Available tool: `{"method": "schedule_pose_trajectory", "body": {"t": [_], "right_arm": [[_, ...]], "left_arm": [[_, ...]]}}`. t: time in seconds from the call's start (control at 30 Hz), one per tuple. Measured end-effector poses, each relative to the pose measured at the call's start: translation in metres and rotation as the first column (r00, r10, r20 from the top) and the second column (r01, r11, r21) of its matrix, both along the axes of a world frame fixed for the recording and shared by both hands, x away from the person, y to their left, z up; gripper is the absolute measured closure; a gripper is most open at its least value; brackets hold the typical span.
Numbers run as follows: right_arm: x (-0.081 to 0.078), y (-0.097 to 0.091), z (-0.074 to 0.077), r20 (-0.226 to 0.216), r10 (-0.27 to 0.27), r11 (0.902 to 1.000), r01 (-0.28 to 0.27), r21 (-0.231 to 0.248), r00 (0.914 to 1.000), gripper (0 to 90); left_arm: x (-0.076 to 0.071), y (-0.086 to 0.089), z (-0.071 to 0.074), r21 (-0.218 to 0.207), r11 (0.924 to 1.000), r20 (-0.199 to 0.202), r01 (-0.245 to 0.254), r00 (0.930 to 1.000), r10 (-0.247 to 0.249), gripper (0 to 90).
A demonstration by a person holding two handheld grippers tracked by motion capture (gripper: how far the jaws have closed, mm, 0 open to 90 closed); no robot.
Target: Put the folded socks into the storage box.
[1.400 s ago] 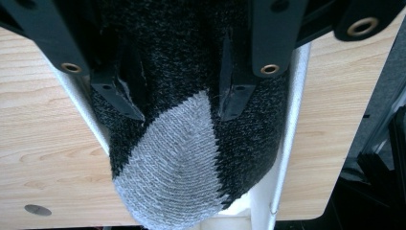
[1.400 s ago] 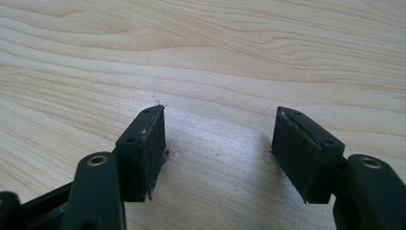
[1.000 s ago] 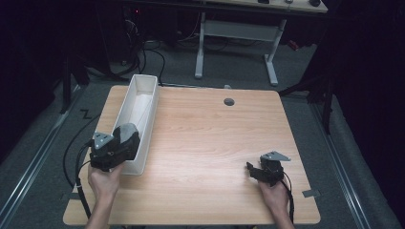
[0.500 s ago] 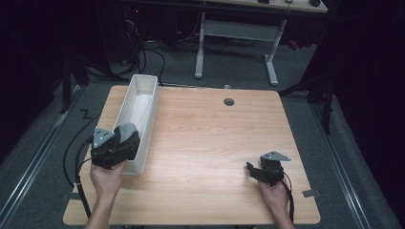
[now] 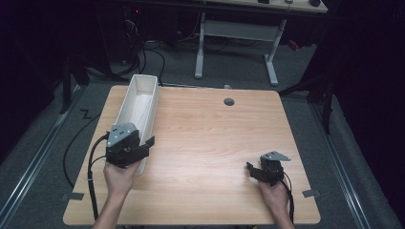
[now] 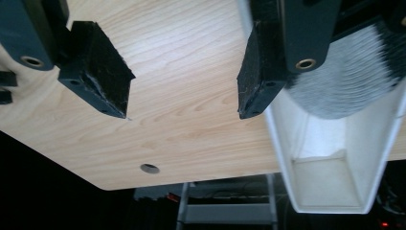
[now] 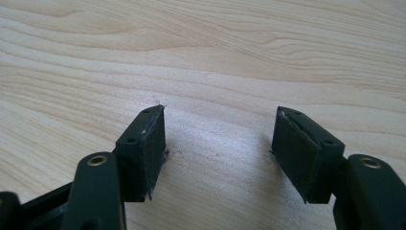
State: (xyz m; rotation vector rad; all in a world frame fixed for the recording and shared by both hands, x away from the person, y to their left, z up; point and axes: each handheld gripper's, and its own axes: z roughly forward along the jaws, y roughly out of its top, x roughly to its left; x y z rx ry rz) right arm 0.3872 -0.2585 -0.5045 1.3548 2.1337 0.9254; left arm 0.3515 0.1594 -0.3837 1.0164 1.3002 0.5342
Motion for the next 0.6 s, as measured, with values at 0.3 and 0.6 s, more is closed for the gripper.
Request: {"method": "schedule_pose_trajectory", "body": {"t": [0.3,0.6], "right_arm": [[0.000,0.000,0.000,0.001,0.001,1.0000,-0.001,0.000,1.0000,36.1],[0.000,0.000,0.000,0.000,0.001,1.0000,-0.001,0.000,1.0000,36.0]], "left_arm": [[0.002,-0.023,-0.003,-0.012,0.9977,-0.008,0.066,0.9978,-0.066,36.2],[0.003,-0.049,-0.012,-0.004,0.9931,-0.016,0.117,0.9930,-0.117,36.1]]}}
